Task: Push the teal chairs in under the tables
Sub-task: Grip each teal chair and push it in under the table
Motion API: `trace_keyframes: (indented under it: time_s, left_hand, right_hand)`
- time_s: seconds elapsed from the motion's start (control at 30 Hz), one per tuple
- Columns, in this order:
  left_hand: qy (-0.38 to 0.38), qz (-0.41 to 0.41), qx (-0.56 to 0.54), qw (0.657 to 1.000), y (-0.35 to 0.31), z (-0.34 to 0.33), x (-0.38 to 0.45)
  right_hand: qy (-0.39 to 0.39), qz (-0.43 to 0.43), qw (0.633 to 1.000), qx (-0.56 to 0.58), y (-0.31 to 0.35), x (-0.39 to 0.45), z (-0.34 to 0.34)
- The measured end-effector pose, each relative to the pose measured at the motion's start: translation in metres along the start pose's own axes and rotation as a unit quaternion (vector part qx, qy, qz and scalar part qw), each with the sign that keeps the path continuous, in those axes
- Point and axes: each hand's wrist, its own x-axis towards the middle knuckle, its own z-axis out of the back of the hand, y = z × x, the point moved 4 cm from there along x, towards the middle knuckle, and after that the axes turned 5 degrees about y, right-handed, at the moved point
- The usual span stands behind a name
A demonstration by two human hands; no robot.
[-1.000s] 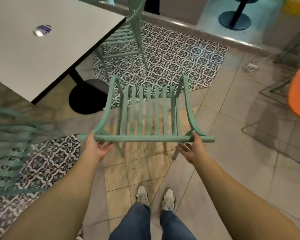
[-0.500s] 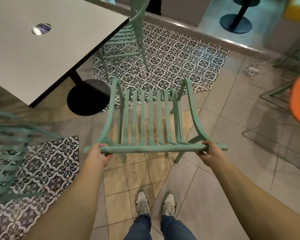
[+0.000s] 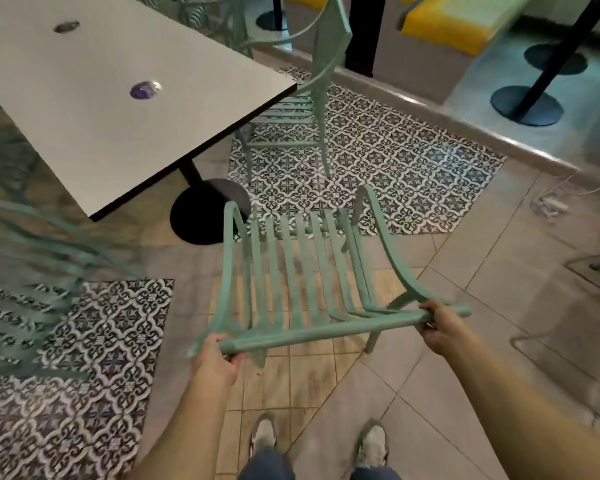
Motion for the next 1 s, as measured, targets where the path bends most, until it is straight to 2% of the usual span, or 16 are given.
trace_keyframes:
  time_s: [0.13, 0.2, 0.23, 0.27, 0.3, 0.67, 0.87, 1.0]
  left_hand:
    - [-0.014, 0.019, -0.102, 0.995, 0.026, -0.016, -0.034]
    - [-0.019, 0.0, -0.154, 0.988, 0.03, -0.023, -0.05]
    - [-0.022, 0.014, -0.149, 0.988, 0.035, -0.023, -0.047]
    - [-0.049, -0.018, -0.078, 0.996, 0.035, -0.021, -0.046]
    - [-0.054, -0.032, -0.064, 0.996, 0.033, -0.024, -0.044]
    - [-0.081, -0.022, -0.147, 0.986, 0.059, -0.081, -0.025]
    - [-0.086, -0.017, -0.19, 0.978, 0.072, -0.114, -0.036]
    - [-0.08, -0.027, -0.302, 0.95, 0.08, -0.136, -0.04]
  right_hand:
    - [0.042, -0.007, 0.999, -0.034, 0.034, 0.018, -0.011]
    - [0.053, -0.015, 0.997, -0.049, 0.046, 0.024, -0.02]
    - [0.055, -0.021, 0.997, -0.056, 0.052, 0.026, -0.025]
    - [0.059, -0.025, 0.996, -0.069, 0.059, 0.029, -0.031]
    - [0.06, -0.027, 0.995, -0.078, 0.065, 0.032, -0.037]
    - [0.051, -0.031, 0.982, -0.179, 0.136, 0.093, -0.106]
    - [0.084, -0.036, 0.971, -0.222, 0.166, 0.116, -0.139]
    - [0.093, -0.079, 0.96, -0.251, 0.186, 0.138, -0.159]
